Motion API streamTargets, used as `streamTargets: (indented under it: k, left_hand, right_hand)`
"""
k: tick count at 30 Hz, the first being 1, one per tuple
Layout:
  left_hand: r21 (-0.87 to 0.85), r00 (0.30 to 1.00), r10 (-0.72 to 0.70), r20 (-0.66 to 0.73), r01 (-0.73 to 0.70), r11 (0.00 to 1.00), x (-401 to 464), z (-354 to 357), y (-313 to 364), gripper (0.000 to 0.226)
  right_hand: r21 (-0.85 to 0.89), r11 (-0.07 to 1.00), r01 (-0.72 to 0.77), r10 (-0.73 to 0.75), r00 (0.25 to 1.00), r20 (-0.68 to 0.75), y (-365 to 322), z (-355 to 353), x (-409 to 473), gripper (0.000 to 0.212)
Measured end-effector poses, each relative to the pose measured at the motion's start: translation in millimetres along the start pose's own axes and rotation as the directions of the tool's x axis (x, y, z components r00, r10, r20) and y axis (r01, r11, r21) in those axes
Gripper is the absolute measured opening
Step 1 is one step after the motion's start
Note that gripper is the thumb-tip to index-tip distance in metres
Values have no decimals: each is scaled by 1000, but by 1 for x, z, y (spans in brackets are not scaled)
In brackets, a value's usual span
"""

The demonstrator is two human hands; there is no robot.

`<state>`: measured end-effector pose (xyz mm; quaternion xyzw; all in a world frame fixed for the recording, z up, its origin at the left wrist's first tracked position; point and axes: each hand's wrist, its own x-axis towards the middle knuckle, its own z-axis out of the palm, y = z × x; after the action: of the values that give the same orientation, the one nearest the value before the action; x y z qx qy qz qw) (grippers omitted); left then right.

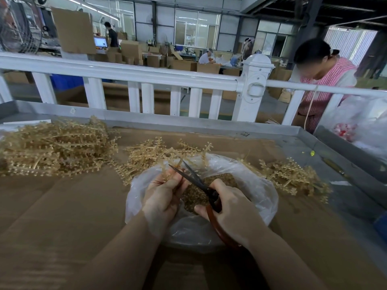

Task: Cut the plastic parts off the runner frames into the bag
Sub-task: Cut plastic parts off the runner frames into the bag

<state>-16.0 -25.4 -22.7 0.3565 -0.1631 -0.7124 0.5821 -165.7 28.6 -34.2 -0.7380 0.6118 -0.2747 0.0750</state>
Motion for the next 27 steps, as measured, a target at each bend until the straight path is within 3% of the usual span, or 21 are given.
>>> streamTargets:
  k: [12,27]
  left_hand:
    - [-10,999,22,-30,-22,1000,-3,2,0,20]
    - [55,1000,10,27,-12,998,-2,-1,-1,18]
  right_hand:
    - [-11,1000,22,-22,999,27,0,1,0,40]
    - [14,1000,2,-2,1000,0,-1,-1,3,39]
